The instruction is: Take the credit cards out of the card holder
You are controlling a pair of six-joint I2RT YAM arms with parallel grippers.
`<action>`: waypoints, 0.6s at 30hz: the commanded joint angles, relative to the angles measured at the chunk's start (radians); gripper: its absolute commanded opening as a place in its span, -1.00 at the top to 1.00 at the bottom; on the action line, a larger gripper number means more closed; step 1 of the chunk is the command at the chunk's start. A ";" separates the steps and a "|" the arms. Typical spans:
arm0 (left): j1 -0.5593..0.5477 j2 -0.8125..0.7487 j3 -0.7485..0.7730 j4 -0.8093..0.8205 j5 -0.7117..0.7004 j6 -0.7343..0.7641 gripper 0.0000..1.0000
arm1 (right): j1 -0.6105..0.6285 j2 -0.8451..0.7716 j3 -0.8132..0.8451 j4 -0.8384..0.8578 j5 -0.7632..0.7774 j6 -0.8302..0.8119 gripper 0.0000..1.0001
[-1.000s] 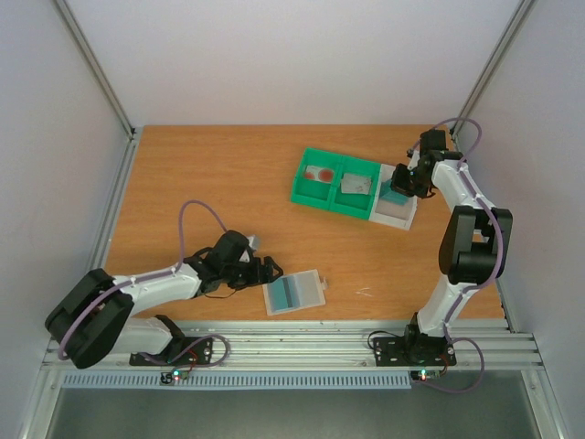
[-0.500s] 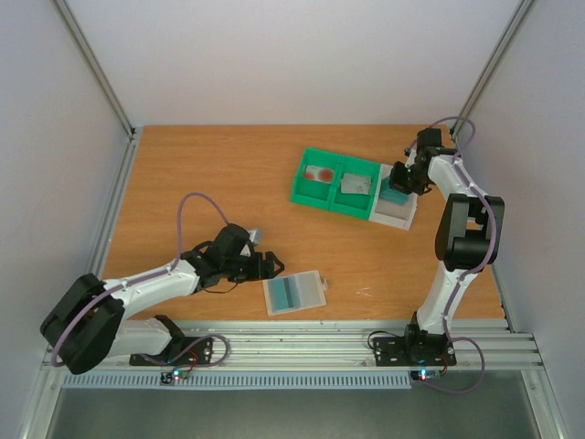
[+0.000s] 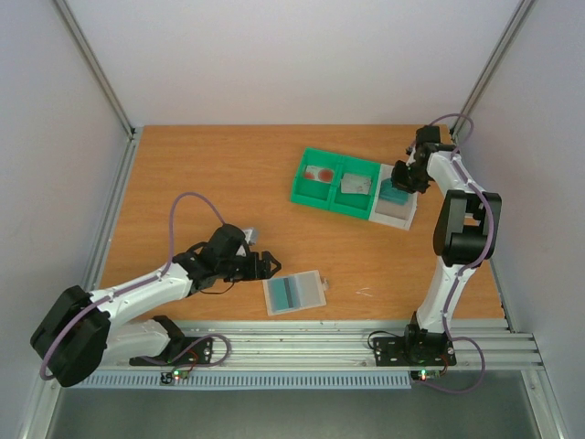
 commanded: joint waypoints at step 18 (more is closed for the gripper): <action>0.005 -0.225 0.004 -0.182 -0.054 0.053 -0.73 | 0.036 -0.194 -0.035 -0.124 0.052 0.157 0.35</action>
